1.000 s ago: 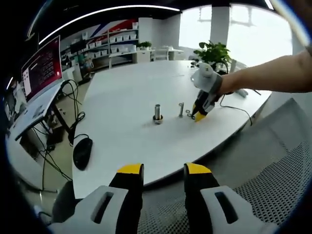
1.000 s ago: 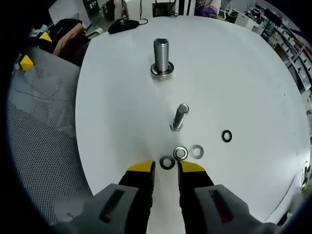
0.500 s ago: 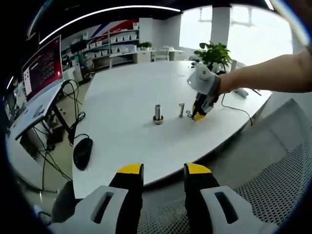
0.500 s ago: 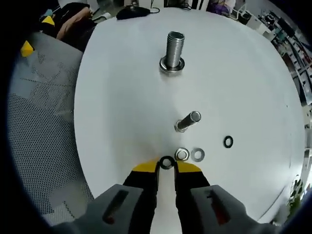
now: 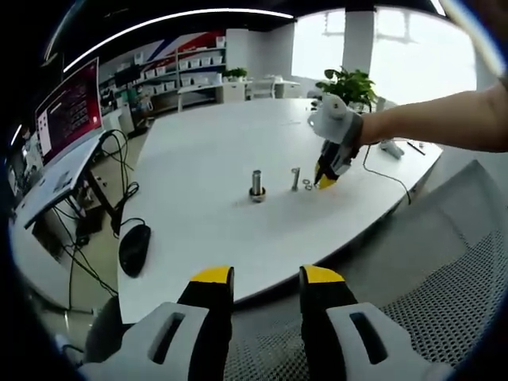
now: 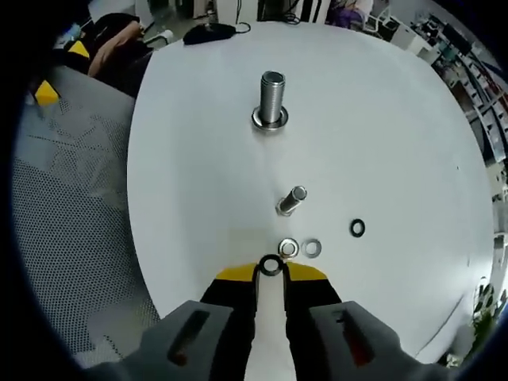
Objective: Place the washer onto the threaded stud by aligning its center hole with the stud, sliding it down to the base, and recovering from edge contact or off-axis alignment until the washer reaches the visible bottom stop.
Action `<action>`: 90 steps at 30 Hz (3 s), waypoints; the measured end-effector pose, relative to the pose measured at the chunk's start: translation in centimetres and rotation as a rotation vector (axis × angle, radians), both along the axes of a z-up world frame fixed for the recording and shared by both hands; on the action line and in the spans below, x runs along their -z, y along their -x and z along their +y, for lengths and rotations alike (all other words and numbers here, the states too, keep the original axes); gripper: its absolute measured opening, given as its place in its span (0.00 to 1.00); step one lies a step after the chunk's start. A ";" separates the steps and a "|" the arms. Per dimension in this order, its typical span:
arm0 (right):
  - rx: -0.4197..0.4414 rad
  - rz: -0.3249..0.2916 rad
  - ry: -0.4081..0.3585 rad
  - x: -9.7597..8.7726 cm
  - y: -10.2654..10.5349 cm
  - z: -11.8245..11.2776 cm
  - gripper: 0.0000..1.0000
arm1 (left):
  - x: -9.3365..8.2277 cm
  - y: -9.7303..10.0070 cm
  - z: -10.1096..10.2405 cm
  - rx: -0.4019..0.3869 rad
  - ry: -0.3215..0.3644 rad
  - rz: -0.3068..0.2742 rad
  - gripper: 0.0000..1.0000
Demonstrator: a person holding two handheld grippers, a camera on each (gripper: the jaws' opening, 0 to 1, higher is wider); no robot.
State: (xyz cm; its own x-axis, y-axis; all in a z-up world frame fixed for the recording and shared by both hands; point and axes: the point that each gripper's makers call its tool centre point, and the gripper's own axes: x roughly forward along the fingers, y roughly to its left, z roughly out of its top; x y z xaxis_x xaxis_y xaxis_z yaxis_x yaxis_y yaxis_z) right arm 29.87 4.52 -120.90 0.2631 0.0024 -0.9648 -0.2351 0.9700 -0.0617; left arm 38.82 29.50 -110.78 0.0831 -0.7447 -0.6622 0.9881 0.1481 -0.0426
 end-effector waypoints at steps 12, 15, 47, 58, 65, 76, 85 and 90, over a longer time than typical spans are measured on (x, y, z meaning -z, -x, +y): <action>0.007 -0.098 0.030 -3.4 -2.9 -0.2 0.14 | 0.0 -0.1 0.0 -0.007 0.005 0.000 0.32; 0.010 -0.120 0.028 -3.6 -3.8 0.0 0.14 | -0.1 0.0 0.0 -0.007 0.004 -0.001 0.32; -0.043 -0.020 0.004 0.6 -4.7 0.4 0.14 | -0.1 -0.5 0.1 -0.033 0.003 -0.008 0.32; -0.075 -0.003 0.000 2.5 -4.9 0.5 0.14 | 0.2 -0.9 0.3 -0.046 -0.013 -0.017 0.33; -0.076 -0.015 -0.012 2.5 -4.8 0.6 0.21 | 0.2 -0.8 0.3 -0.048 -0.015 -0.018 0.33; -0.015 -0.021 -0.034 2.4 -2.6 -0.2 0.26 | 0.1 -0.8 0.3 -0.048 -0.014 -0.019 0.33; 0.000 0.009 -0.053 3.1 -1.0 -0.5 0.25 | 0.2 -0.9 0.3 -0.046 -0.013 -0.018 0.33; 0.003 0.015 -0.055 3.0 -1.0 -0.6 0.24 | 0.2 -0.9 0.3 -0.046 -0.012 -0.018 0.33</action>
